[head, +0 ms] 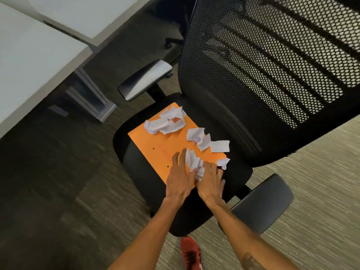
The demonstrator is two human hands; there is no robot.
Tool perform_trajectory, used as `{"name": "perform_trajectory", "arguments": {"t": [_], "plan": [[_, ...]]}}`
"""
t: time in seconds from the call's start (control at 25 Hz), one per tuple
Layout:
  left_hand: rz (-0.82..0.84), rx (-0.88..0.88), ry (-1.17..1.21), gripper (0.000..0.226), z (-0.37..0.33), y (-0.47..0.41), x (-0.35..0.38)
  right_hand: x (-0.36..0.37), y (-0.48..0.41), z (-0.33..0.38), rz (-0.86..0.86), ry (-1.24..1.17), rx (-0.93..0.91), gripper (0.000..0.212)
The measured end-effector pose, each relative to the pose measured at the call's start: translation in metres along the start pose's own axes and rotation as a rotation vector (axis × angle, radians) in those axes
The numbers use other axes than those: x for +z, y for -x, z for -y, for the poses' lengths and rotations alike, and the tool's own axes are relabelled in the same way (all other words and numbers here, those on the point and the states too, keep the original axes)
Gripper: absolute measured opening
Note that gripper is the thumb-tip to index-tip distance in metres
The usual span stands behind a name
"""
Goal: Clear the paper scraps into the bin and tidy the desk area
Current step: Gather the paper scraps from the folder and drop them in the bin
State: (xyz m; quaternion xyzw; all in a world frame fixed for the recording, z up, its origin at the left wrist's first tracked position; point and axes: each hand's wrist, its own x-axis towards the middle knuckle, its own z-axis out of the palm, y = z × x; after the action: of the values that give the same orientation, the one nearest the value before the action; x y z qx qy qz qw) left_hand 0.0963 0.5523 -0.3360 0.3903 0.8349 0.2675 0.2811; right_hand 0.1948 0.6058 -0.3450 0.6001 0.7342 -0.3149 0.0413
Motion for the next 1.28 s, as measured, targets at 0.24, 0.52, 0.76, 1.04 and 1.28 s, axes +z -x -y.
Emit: {"name": "perform_trajectory", "arguments": {"t": [0.24, 0.52, 0.76, 1.04, 1.28], "plan": [[0.04, 0.073, -0.275, 0.046, -0.004, -0.022, 0.018, 0.006, 0.004, -0.008, 0.066, -0.003, 0.023, 0.041], [-0.021, -0.02, -0.012, 0.017, 0.019, -0.007, 0.016, -0.011, 0.015, -0.005, 0.015, 0.142, -0.017, 0.025], [-0.205, -0.237, 0.128, 0.033, 0.038, 0.039, 0.0, -0.001, -0.007, 0.033, -0.181, -0.125, -0.212, 0.02], [-0.182, -0.245, 0.093, 0.046, 0.066, 0.026, -0.034, 0.036, -0.041, 0.051, -0.095, 0.175, -0.273, 0.041], [-0.031, -0.145, 0.035, 0.033, 0.028, -0.032, -0.036, 0.043, -0.015, 0.037, -0.046, 0.169, -0.278, 0.037]]}}
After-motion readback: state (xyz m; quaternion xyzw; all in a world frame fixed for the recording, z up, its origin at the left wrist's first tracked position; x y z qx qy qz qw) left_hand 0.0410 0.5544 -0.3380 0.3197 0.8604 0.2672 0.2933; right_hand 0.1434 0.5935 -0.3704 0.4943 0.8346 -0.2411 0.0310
